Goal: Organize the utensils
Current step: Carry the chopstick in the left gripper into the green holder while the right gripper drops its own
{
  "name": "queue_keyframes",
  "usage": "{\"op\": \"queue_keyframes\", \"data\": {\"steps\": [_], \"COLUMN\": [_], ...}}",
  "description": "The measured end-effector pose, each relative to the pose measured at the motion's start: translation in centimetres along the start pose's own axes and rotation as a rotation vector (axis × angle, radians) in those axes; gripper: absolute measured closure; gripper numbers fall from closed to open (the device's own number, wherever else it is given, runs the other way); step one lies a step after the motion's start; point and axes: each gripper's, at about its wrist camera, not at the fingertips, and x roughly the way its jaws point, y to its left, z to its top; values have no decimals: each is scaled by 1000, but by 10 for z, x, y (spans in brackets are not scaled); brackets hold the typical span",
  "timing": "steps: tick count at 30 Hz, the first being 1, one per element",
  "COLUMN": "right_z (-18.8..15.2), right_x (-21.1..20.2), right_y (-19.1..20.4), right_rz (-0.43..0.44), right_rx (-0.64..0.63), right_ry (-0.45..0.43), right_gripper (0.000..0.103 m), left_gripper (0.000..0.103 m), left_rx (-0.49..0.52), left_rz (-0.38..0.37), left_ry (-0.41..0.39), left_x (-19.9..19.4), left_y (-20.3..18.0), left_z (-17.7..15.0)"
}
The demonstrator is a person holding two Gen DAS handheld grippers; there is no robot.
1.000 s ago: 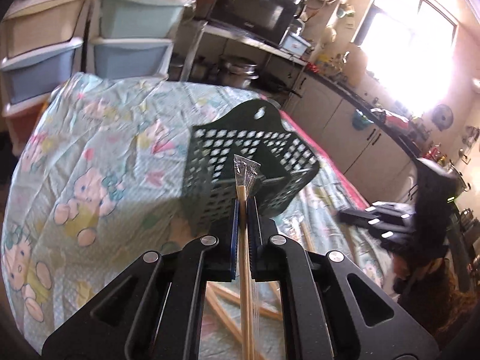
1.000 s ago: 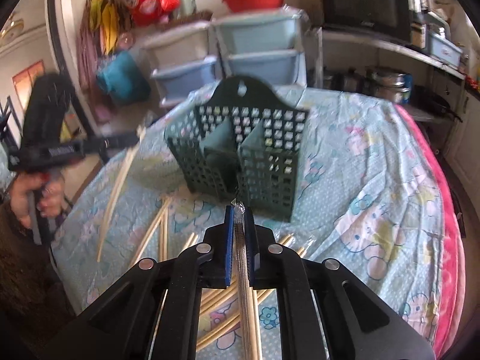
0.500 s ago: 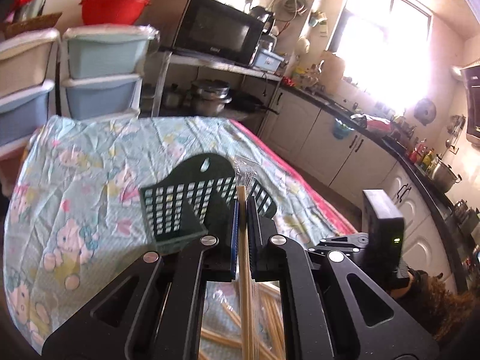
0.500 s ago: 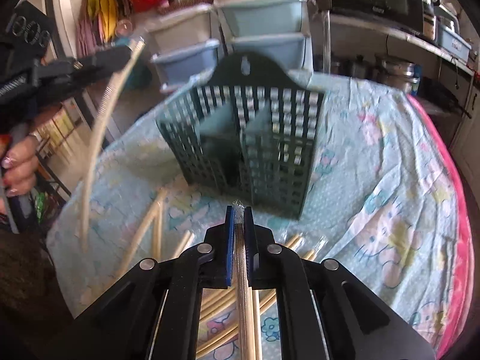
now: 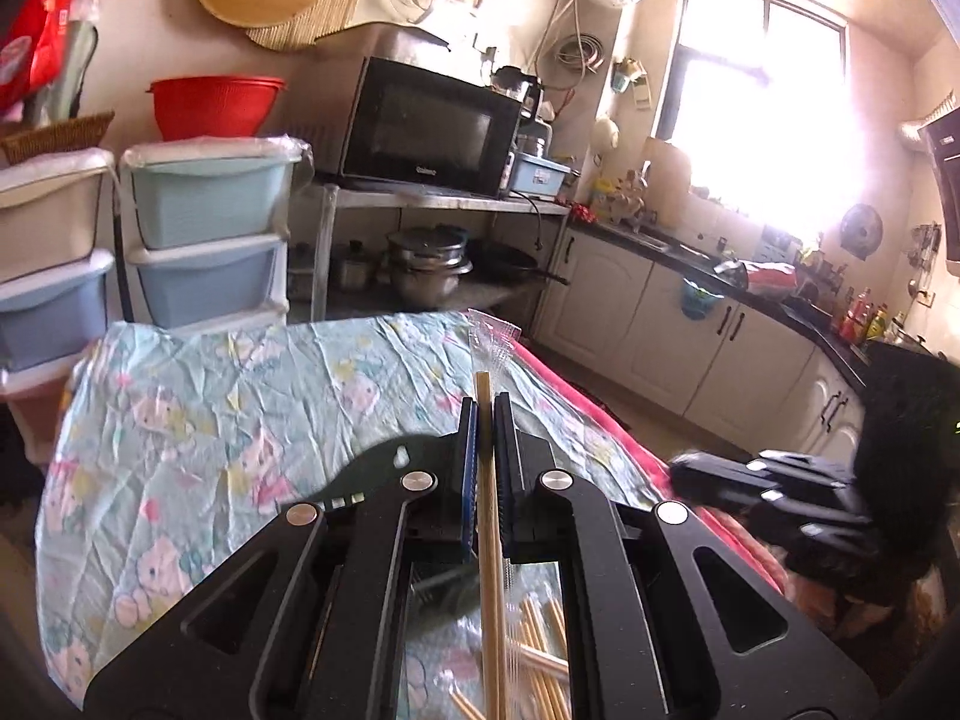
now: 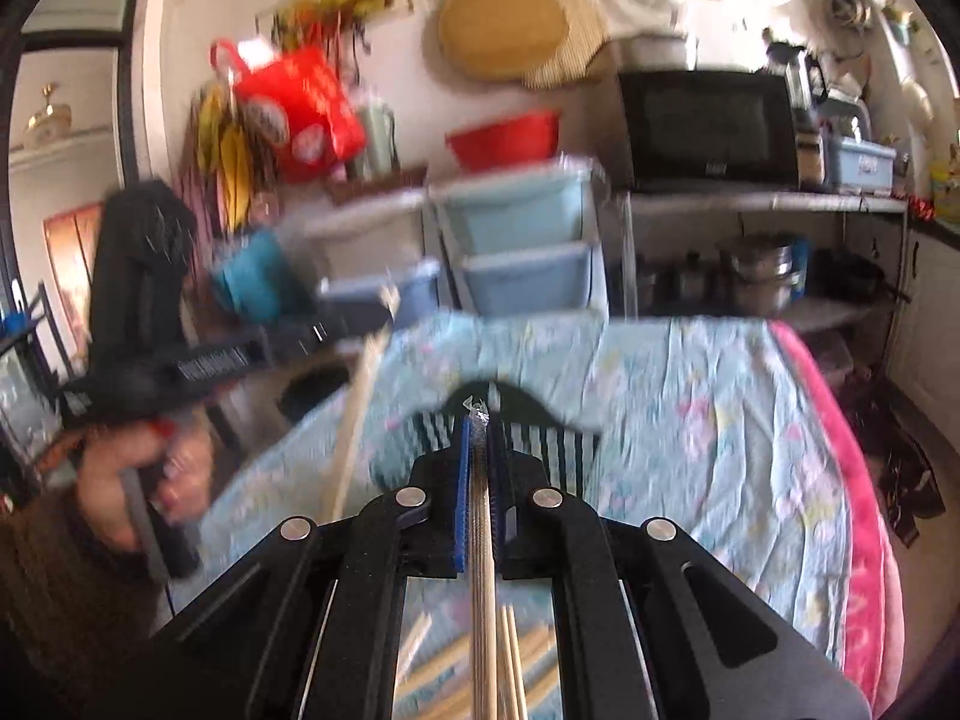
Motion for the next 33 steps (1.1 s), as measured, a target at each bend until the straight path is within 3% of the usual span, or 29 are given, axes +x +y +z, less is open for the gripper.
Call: {"op": "queue_keyframes", "data": {"steps": [6, 19, 28, 33], "right_z": [30, 83, 90, 88], "right_x": [-5, 3, 23, 36], "right_y": [-2, -6, -27, -33], "right_rz": [-14, -14, -28, -45], "right_rx": [8, 21, 40, 52], "right_ry": [-115, -276, -348, -382], "right_gripper": [97, 97, 97, 97], "left_gripper": [100, 100, 100, 100], "left_rx": [21, 23, 60, 103], "left_rz": [58, 146, 198, 238], "left_ry": [-39, -145, -202, -274], "left_x": [11, 22, 30, 28], "left_y": [5, 26, 36, 37], "left_z": [19, 55, 44, 34]}}
